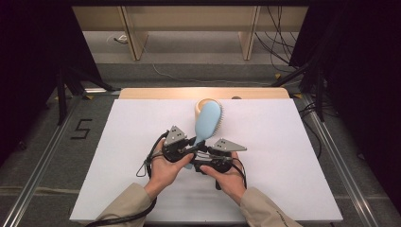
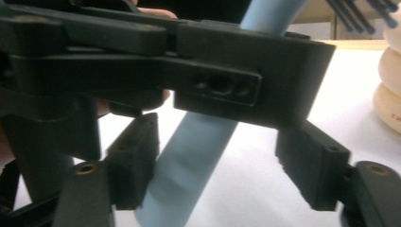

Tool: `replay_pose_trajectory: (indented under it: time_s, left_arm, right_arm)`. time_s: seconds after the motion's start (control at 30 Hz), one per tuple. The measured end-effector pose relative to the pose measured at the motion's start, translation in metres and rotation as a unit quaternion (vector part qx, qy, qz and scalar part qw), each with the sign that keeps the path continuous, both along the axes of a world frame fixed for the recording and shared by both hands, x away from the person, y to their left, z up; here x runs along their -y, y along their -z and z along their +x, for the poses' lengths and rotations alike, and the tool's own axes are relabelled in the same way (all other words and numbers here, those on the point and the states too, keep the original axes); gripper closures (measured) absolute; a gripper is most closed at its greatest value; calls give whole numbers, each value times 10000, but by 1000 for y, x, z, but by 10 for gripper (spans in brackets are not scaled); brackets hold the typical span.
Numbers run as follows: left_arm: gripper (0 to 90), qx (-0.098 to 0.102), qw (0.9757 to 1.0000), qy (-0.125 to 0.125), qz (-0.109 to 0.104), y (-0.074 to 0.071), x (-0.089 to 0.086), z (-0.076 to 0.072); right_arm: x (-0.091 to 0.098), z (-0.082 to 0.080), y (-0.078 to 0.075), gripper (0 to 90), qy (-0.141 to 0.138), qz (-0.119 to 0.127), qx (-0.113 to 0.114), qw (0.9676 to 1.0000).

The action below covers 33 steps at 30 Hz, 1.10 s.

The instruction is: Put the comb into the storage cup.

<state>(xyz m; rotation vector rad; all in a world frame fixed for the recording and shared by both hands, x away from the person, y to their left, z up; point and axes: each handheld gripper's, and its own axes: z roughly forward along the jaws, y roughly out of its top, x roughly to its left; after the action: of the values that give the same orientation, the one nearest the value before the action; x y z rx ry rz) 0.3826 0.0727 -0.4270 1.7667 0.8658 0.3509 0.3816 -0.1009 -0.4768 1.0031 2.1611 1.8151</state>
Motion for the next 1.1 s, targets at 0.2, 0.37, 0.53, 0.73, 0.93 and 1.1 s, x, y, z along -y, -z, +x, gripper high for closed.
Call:
replay_pose_trajectory:
  time_s: [0.2, 0.37, 0.53, 0.73, 0.93, 1.1]
  left_arm:
    - [696, 16, 10000, -32, 0, 0, 0, 0]
    - [696, 38, 10000, -72, 6, 0, 0, 0]
    - [696, 73, 9999, -104, 31, 0, 0, 0]
    - [695, 86, 9998, -126, 91, 0, 1, 0]
    - [692, 20, 9998, -125, 183, 0, 3, 0]
    - [689, -82, 9995, -96, 290, 1, 4, 1]
  right_arm:
    - [-1, 0, -1, 458, -88, 63, -6, 9999]
    - [-2, 0, -1, 546, -202, 126, -69, 9997]
    - [-3, -1, -1, 605, -223, 160, -133, 9995]
    - [-2, 0, -1, 634, -170, 273, -318, 9990]
    - [1, 2, 2, 670, -104, 513, -695, 9962]
    - [1, 2, 5, 673, -91, 691, -999, 9925]
